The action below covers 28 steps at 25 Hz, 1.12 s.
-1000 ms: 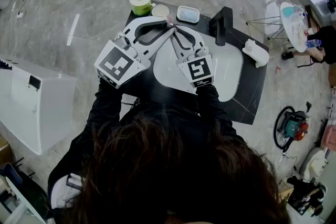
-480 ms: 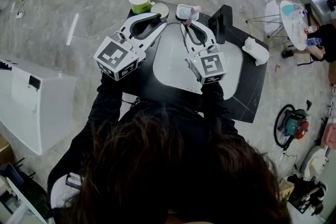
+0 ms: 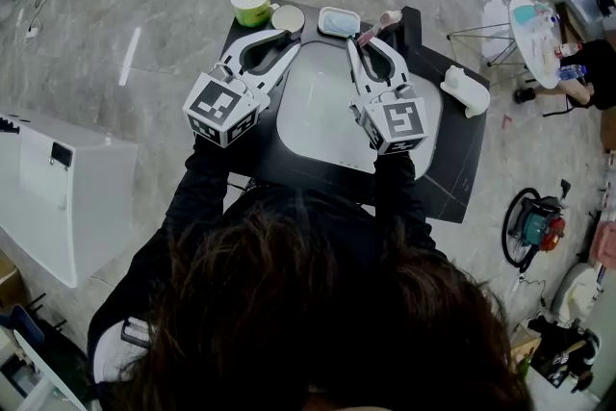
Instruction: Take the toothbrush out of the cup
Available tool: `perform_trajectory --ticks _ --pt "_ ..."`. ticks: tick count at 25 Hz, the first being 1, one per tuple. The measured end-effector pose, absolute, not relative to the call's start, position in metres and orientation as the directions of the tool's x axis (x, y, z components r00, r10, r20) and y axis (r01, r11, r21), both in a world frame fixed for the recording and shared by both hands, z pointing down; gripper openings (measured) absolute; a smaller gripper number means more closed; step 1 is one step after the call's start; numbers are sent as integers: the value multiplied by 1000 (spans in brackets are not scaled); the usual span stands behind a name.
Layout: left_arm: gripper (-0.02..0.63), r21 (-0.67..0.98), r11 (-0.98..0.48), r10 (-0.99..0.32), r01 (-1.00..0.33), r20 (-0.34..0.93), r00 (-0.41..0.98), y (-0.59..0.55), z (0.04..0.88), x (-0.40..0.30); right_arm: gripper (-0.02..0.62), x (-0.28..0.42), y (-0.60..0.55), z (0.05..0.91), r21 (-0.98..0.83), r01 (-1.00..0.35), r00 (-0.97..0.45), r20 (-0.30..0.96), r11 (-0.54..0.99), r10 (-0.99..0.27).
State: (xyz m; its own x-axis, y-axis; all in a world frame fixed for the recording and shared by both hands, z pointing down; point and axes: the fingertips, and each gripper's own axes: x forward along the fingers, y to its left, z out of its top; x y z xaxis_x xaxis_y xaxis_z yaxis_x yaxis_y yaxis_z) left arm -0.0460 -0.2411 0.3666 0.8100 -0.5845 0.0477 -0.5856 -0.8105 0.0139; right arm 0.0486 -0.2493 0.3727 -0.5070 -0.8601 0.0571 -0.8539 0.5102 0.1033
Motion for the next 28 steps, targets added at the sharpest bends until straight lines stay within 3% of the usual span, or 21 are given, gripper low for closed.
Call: perform_trajectory --ticks 4,10,28 --pt "72 18 -794 -606 -608 63 793 -244 374 -49 52 55 -249 375 88 -862 -495 56 498 -867" --pt "11 -14 -783 -620 -622 113 777 -243 384 -49 52 61 -249 377 33 -870 -490 43 491 -871" --pt "8 -16 -719 -692 -694 99 715 -248 390 -65 49 73 -247 366 23 -894 -448 -1 448 -894"
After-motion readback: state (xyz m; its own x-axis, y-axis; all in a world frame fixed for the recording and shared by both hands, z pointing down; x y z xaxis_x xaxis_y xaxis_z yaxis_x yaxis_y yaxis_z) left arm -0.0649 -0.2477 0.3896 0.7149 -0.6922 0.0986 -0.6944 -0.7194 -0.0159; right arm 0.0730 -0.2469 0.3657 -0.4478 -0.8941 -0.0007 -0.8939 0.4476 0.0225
